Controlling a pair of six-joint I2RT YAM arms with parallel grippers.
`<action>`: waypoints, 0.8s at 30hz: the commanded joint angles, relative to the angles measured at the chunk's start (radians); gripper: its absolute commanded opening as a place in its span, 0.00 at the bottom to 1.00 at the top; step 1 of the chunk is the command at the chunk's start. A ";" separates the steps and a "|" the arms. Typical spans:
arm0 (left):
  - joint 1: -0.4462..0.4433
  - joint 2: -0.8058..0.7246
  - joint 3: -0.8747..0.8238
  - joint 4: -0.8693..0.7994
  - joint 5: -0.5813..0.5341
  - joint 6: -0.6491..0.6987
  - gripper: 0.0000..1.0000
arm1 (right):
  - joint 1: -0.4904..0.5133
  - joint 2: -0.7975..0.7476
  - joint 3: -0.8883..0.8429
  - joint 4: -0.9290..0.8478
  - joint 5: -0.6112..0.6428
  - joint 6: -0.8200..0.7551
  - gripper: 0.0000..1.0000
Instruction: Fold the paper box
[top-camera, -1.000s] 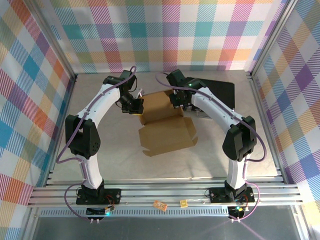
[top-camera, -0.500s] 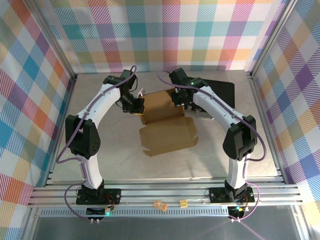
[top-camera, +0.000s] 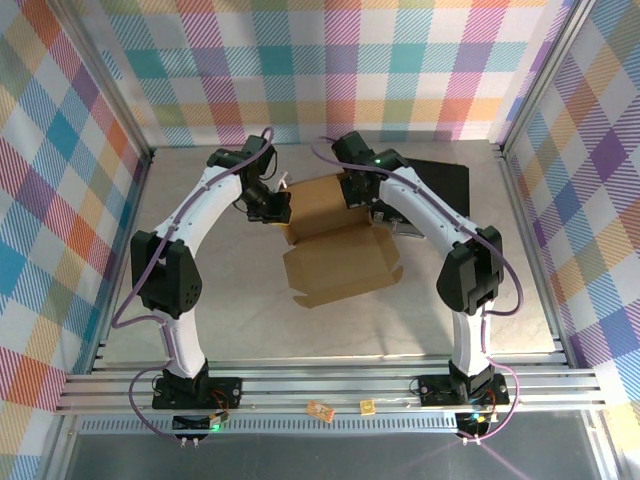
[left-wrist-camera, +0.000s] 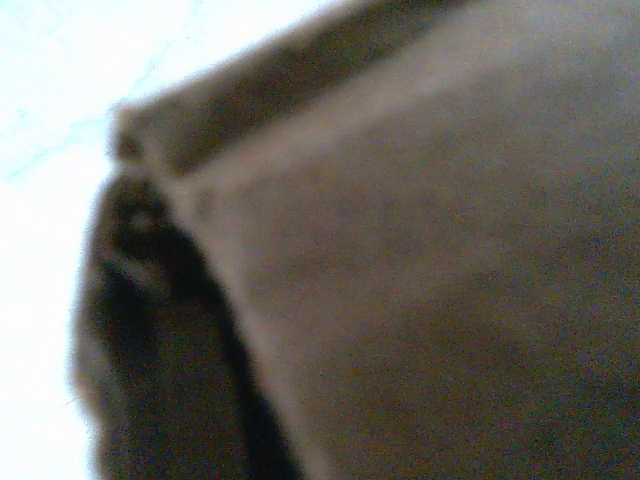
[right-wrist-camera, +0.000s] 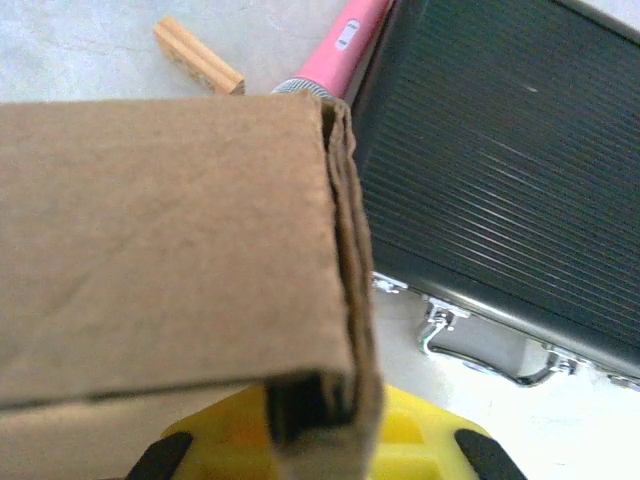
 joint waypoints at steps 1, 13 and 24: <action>-0.021 -0.008 0.028 -0.014 -0.043 -0.057 0.00 | -0.003 0.026 0.039 -0.081 0.126 0.054 0.00; -0.032 0.026 0.084 -0.105 -0.237 -0.149 0.00 | 0.021 0.020 0.066 -0.125 0.166 0.101 0.00; -0.061 0.020 0.080 -0.119 -0.388 -0.242 0.00 | 0.024 0.056 0.182 -0.257 0.137 0.187 0.00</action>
